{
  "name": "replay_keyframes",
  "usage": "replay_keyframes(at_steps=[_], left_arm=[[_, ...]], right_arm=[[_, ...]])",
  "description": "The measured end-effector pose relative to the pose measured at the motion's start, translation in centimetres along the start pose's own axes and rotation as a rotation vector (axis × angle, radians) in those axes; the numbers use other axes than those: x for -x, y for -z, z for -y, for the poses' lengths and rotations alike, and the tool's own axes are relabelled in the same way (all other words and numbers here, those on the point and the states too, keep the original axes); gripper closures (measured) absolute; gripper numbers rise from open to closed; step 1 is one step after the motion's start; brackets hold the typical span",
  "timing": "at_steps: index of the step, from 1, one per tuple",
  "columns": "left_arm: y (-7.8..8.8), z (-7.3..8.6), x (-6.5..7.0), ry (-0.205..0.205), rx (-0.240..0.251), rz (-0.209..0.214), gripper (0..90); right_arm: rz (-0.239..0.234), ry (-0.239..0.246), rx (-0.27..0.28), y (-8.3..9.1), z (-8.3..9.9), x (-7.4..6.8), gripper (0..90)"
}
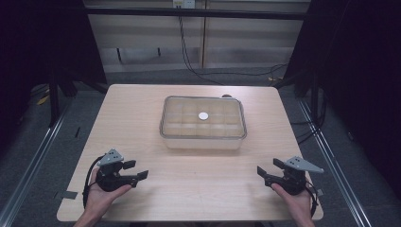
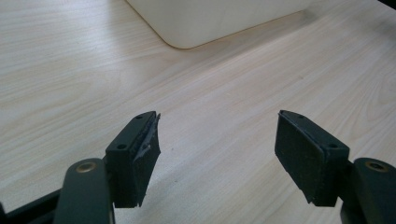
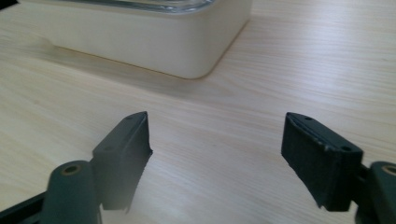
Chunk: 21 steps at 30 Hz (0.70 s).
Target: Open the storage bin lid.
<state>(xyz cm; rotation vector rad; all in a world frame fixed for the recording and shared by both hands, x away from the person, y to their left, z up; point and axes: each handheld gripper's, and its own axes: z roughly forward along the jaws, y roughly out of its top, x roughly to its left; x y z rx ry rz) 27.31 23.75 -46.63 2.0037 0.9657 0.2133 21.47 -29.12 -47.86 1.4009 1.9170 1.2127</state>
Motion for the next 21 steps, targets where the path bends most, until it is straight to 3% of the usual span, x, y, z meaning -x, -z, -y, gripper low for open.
replay_keyframes(at_steps=[4,6,7,9,14,16,21], left_arm=[[-0.1,0.0,-0.3,-0.006,-0.012,-0.009,30.9],[-0.2,0.0,-0.3,0.002,-0.011,-0.008,30.8],[-0.3,0.1,-0.5,0.004,-0.018,-0.012,30.7],[-0.3,0.1,-0.6,0.012,-0.018,-0.009,30.7],[-0.4,0.0,-0.7,0.011,-0.020,-0.014,30.7],[-0.6,0.1,-0.6,0.007,-0.028,-0.004,33.9],[-0.8,0.1,-0.4,0.013,-0.026,0.009,33.1]], right_arm=[[-0.017,0.008,-0.011,-0.2,-0.1,-0.4,26.6],[-0.018,0.008,-0.016,-0.3,-0.1,-0.4,31.2],[-0.053,-0.009,-0.039,-0.4,-0.1,-0.4,34.9],[-0.057,-0.013,-0.054,-0.5,-0.1,-0.5,36.5],[-0.077,-0.021,-0.058,-0.6,-0.1,-0.7,38.6],[-0.114,-0.033,-0.081,-0.6,-0.3,-0.8,39.1],[-0.147,-0.028,-0.096,-0.6,-0.5,-1.1,36.8]])
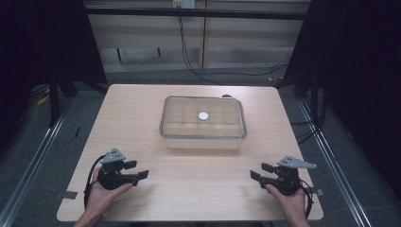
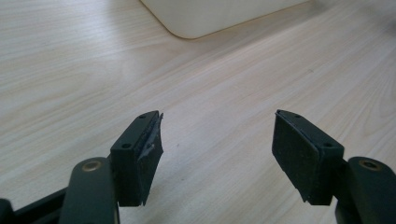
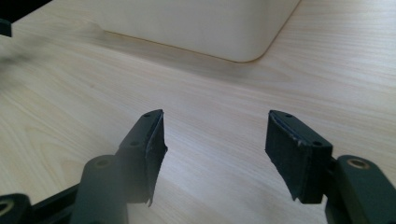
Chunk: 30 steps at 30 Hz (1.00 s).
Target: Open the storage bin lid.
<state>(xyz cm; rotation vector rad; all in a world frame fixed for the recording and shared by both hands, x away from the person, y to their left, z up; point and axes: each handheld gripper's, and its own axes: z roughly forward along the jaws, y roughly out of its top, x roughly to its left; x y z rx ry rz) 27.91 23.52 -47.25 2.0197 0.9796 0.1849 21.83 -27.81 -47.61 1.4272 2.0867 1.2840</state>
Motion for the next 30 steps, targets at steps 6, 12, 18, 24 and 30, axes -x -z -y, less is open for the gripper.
replay_keyframes(at_steps=[6,12,18,24,30], left_arm=[[0.0,-0.4,0.6,-0.009,0.016,0.032,34.5],[-0.5,-1.2,1.2,-0.033,0.018,0.022,33.1],[-1.0,-2.3,1.9,-0.057,0.015,0.032,29.9],[-1.4,-3.4,1.7,-0.067,0.009,0.039,28.4],[-1.5,-4.9,1.5,-0.058,0.065,0.025,32.1]], right_arm=[[-0.009,0.017,0.012,0.2,-0.9,-0.3,34.7],[-0.023,0.023,0.004,-0.3,-1.5,-0.5,34.6],[-0.016,0.029,0.003,-0.6,-2.8,-0.7,35.0],[-0.066,0.023,-0.003,-1.0,-4.3,-0.6,34.6],[-0.064,0.027,-0.009,-1.5,-5.2,-0.5,30.4]])
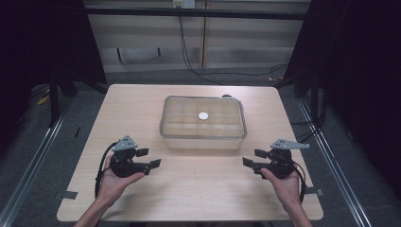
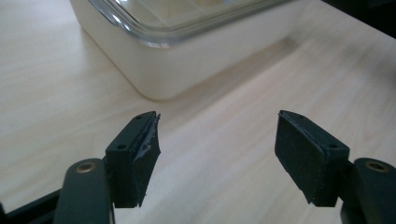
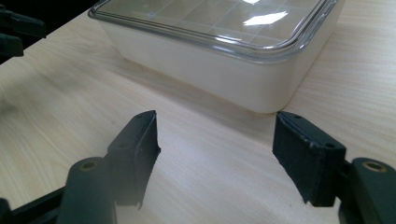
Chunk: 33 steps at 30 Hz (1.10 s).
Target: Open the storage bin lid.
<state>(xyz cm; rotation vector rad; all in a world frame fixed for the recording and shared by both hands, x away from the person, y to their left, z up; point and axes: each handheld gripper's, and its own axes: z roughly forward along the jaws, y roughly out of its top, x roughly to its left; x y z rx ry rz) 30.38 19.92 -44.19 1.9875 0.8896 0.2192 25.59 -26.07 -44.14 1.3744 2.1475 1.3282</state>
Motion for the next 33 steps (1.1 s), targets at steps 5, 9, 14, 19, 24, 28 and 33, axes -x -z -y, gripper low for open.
replay_keyframes(at_steps=[5,9,14,19,24,28,33], left_arm=[[-0.3,-1.1,-0.3,-0.005,0.022,0.017,35.0],[-0.4,-1.6,-0.7,-0.005,0.029,0.012,35.4],[-0.4,-2.1,-1.5,0.010,0.039,-0.001,35.5],[-1.1,-2.9,-2.0,0.012,0.030,-0.038,30.3],[-2.0,-3.8,-2.3,0.004,0.010,-0.028,28.8],[-2.4,-5.1,-2.7,-0.014,0.017,-0.031,28.0],[-2.5,-5.9,-3.2,-0.002,0.029,-0.023,27.6]], right_arm=[[-0.014,0.004,0.006,-0.3,-0.8,0.2,29.6],[-0.007,0.001,0.014,-0.5,-1.3,0.6,28.8],[-0.004,-0.005,0.022,-1.0,-2.1,1.1,26.9],[-0.003,0.002,0.015,-1.7,-3.1,1.4,24.1],[-0.003,0.003,0.010,-2.4,-4.0,1.9,23.1],[-0.005,0.011,0.003,-3.0,-5.0,2.4,22.6],[-0.001,-0.001,0.006,-3.3,-5.7,3.0,20.6]])
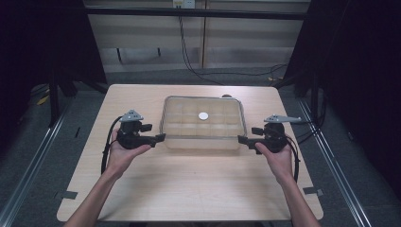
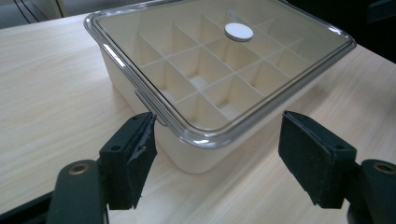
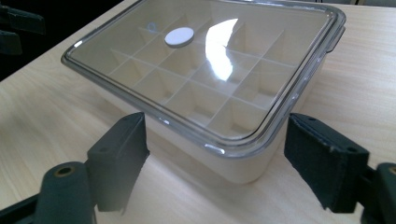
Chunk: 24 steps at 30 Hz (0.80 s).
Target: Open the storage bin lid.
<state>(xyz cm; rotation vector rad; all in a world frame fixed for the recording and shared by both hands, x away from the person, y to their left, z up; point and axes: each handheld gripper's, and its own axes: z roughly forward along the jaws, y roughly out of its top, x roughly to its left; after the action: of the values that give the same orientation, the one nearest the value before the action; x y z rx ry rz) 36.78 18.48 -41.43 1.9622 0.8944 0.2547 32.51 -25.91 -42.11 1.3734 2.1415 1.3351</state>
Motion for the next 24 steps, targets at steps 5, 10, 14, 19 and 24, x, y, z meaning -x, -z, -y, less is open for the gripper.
replay_keyframes(at_steps=[5,10,14,19,24], left_arm=[[-0.3,-0.6,-0.8,0.007,0.007,-0.018,27.8],[-1.2,-0.8,-1.6,0.037,0.009,-0.039,26.8],[-2.1,-0.6,-1.5,0.025,-0.015,-0.035,25.8],[-2.7,-1.5,-2.1,0.037,-0.031,-0.029,24.2],[-3.2,-2.7,-1.7,0.003,-0.045,-0.018,25.6]], right_arm=[[-0.004,-0.005,-0.028,-0.7,-0.6,0.7,19.8],[0.016,-0.015,-0.027,-1.2,-1.3,1.4,20.0],[0.019,-0.038,-0.028,-1.8,-1.6,2.2,19.9],[0.013,-0.045,-0.050,-2.7,-2.2,2.9,21.3],[0.007,-0.034,-0.043,-3.6,-3.4,3.0,21.9]])
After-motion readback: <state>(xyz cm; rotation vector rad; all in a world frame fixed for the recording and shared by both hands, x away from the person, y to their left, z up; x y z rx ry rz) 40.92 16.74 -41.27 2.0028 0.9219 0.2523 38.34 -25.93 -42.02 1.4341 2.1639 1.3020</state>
